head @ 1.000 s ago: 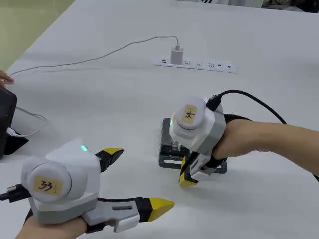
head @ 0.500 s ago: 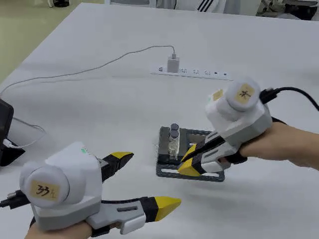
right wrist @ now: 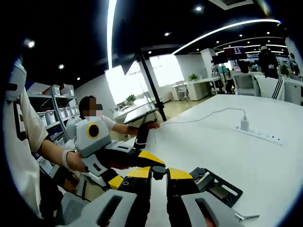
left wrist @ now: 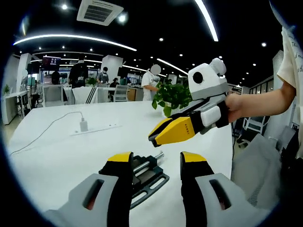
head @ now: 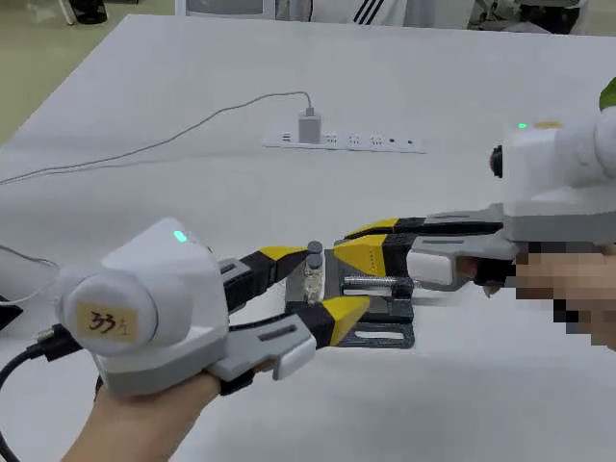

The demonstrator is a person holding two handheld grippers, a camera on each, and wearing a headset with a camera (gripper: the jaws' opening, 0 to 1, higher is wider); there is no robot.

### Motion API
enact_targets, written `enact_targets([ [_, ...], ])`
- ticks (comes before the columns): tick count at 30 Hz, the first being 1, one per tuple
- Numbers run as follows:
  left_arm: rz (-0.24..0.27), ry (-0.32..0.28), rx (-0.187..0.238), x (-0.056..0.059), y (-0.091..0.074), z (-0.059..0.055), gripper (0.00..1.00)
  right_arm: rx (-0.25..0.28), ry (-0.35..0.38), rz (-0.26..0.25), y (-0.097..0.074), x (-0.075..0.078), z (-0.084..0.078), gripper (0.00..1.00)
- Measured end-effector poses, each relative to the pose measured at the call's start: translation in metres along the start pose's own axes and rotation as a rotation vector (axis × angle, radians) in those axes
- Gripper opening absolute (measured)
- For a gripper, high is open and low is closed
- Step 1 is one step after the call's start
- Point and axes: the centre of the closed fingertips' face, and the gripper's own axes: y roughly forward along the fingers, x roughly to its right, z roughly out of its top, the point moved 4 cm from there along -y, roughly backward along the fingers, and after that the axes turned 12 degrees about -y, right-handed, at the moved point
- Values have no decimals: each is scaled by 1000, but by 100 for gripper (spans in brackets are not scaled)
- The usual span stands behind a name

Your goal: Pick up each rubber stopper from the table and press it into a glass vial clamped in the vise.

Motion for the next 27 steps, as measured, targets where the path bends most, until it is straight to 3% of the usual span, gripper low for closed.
enact_targets([
  [8,-55,25,16,17,15,6,18,90,42,-58,-19,2,-1,7],
  [15,-90,29,28,24,20,10,10,154,49,-66,-28,0,-4,7],
  [27,-120,40,14,32,18,7,5,165,52,-42,-34,-5,-7,7],
])
